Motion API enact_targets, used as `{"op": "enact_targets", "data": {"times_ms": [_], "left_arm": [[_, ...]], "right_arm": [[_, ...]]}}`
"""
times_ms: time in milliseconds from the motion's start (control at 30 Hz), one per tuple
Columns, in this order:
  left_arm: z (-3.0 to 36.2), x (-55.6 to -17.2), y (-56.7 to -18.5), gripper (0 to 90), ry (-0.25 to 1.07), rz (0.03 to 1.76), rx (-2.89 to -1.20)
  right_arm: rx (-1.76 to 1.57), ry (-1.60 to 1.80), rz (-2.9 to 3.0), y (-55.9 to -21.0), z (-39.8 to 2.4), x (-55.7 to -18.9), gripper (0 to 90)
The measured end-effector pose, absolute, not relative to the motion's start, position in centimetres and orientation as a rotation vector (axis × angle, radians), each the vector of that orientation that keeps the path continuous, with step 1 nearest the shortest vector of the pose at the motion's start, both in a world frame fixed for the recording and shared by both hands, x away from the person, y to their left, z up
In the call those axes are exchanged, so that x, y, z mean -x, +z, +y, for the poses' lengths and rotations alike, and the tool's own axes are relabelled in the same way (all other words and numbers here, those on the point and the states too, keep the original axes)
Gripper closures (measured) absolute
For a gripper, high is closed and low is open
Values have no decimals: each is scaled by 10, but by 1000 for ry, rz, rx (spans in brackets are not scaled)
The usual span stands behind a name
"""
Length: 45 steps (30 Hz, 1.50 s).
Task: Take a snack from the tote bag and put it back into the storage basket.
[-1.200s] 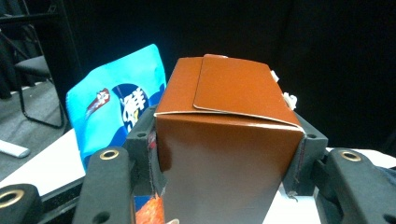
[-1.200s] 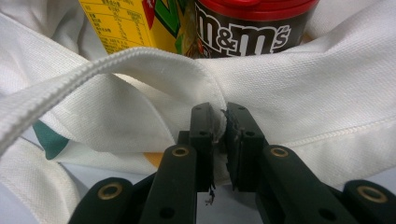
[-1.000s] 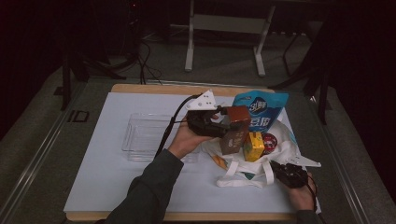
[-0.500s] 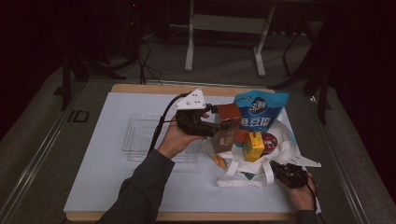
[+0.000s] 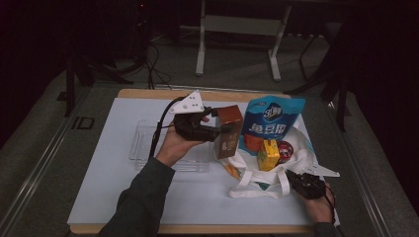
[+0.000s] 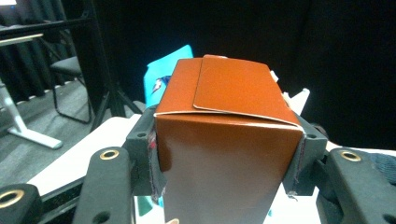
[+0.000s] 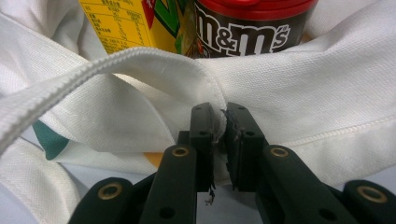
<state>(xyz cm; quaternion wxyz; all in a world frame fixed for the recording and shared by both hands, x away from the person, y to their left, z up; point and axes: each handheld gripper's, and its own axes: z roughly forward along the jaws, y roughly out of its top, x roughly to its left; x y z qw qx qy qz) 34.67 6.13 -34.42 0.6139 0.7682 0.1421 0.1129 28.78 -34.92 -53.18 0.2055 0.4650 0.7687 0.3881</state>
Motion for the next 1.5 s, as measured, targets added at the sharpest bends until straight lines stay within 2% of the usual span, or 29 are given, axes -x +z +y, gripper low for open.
{"op": "enact_targets", "data": {"times_ms": [1500], "left_arm": [[155,-359,-354,427,359,507,-1755]], "right_arm": [[-1298,1084,2135,-532,-349,-287,812]]}}
